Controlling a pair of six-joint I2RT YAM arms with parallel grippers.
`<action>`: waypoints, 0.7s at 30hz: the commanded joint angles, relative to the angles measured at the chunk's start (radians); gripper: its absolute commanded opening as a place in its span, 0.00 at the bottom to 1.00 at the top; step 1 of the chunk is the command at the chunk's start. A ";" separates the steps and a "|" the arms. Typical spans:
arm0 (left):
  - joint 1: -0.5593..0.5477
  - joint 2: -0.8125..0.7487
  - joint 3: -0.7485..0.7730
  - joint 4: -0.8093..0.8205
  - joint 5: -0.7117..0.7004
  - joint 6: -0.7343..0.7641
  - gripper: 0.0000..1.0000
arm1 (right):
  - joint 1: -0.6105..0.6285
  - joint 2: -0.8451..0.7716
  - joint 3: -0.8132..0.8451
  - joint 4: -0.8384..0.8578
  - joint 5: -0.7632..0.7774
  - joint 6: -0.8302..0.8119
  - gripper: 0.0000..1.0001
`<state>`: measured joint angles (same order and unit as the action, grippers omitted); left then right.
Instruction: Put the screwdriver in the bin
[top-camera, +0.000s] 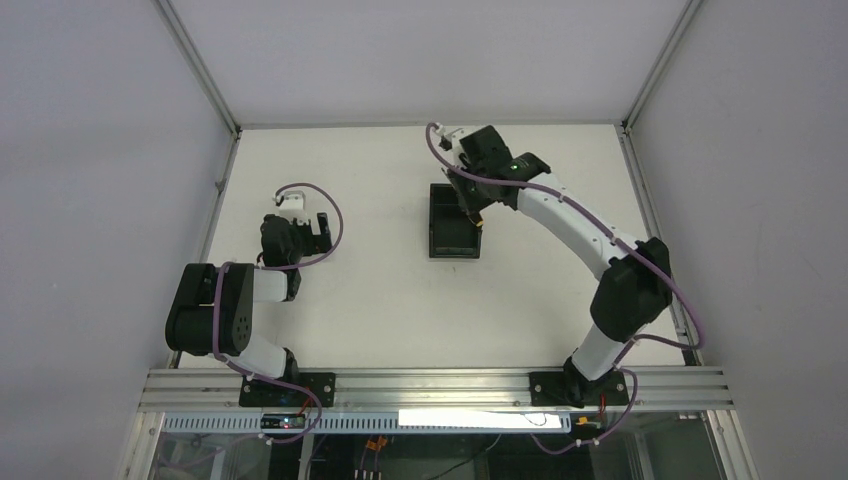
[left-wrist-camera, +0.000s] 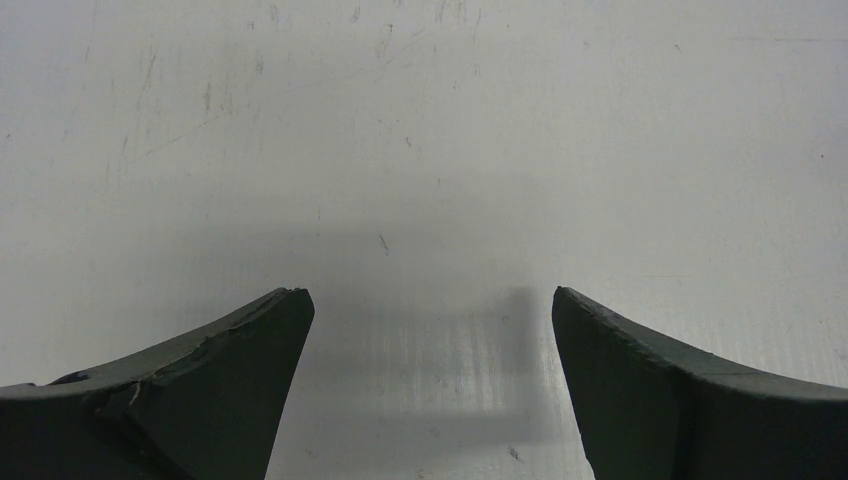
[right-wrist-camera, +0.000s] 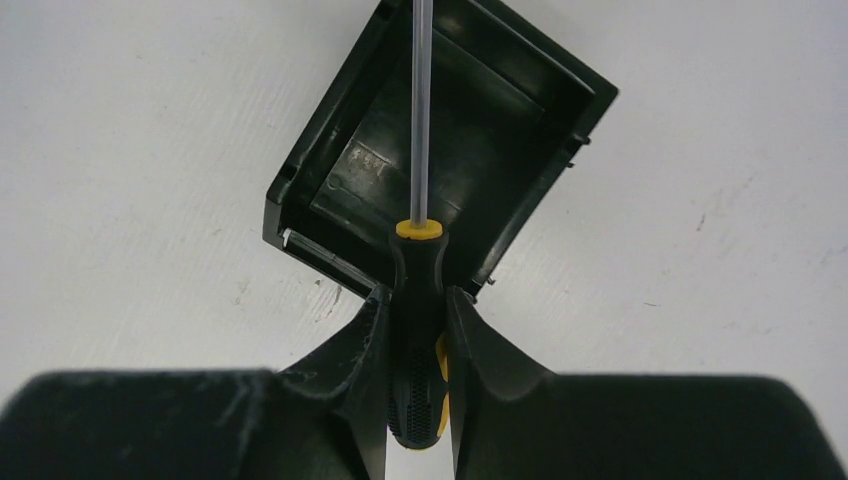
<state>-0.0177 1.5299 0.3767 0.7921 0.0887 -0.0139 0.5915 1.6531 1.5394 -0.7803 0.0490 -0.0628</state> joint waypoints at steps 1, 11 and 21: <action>0.002 -0.021 -0.002 0.030 0.008 -0.001 0.99 | 0.025 0.064 -0.001 0.103 0.013 -0.049 0.05; 0.002 -0.022 -0.002 0.030 0.008 -0.001 0.99 | 0.034 0.145 -0.113 0.294 0.051 -0.058 0.12; 0.002 -0.022 -0.002 0.029 0.008 -0.001 0.99 | 0.035 0.161 -0.138 0.343 0.032 -0.048 0.40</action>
<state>-0.0177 1.5299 0.3767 0.7921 0.0887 -0.0135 0.6197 1.8236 1.3808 -0.5022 0.0719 -0.1108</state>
